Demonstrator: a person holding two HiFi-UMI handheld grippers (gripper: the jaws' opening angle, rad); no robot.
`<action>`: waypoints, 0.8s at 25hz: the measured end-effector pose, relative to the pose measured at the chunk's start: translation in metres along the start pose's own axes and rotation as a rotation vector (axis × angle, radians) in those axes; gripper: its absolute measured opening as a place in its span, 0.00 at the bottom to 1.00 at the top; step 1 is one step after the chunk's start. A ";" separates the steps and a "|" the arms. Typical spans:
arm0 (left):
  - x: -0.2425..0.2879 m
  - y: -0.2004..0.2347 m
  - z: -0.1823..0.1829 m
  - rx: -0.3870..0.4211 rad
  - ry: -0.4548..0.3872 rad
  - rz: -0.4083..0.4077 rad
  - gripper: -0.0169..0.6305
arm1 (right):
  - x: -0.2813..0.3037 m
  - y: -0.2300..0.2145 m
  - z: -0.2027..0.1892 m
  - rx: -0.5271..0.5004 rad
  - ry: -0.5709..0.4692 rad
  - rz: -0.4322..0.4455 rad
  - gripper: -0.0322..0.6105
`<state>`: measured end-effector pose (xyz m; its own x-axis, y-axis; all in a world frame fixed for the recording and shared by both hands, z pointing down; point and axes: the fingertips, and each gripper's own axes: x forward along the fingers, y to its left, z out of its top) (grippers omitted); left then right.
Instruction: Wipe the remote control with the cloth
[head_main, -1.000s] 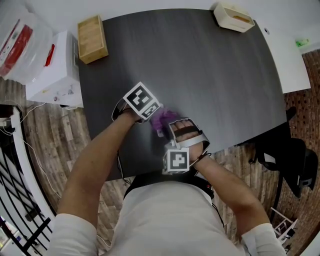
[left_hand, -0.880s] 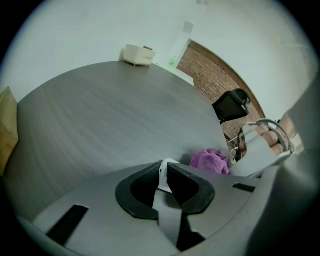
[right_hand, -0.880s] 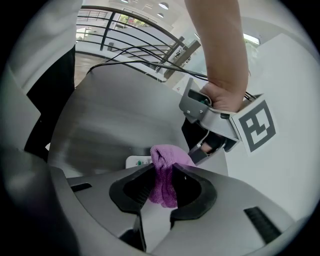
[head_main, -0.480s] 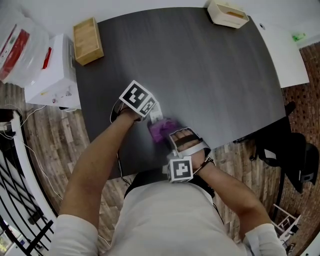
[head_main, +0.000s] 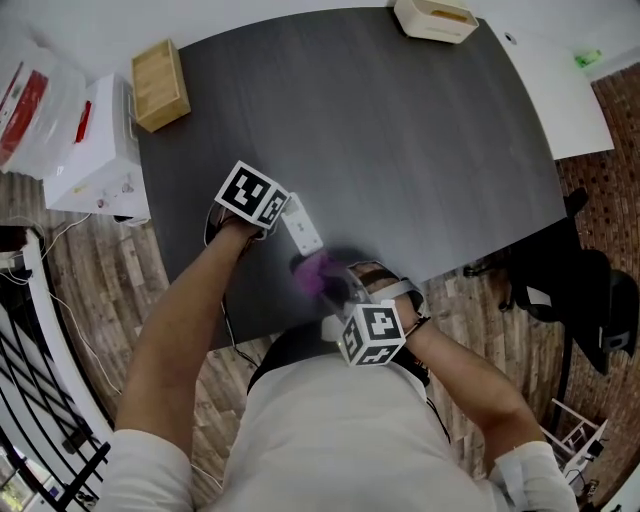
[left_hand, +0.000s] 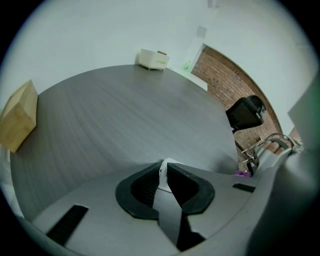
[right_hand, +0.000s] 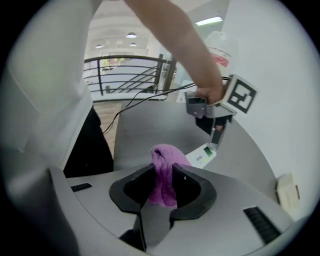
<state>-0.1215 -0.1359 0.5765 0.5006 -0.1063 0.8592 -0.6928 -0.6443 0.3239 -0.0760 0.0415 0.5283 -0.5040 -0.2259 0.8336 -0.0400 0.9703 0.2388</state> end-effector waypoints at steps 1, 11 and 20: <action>-0.001 0.001 0.000 -0.014 -0.012 0.005 0.10 | -0.007 -0.007 0.000 0.057 -0.020 -0.021 0.21; -0.046 -0.007 0.007 -0.383 -0.334 -0.021 0.14 | -0.066 -0.090 -0.056 0.495 -0.082 -0.223 0.21; -0.040 -0.011 -0.043 -0.652 -0.378 0.239 0.53 | -0.085 -0.106 -0.094 0.606 -0.098 -0.270 0.21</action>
<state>-0.1565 -0.0920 0.5561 0.3611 -0.5117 0.7796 -0.9098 -0.0100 0.4148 0.0519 -0.0506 0.4790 -0.4835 -0.4863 0.7278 -0.6386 0.7646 0.0867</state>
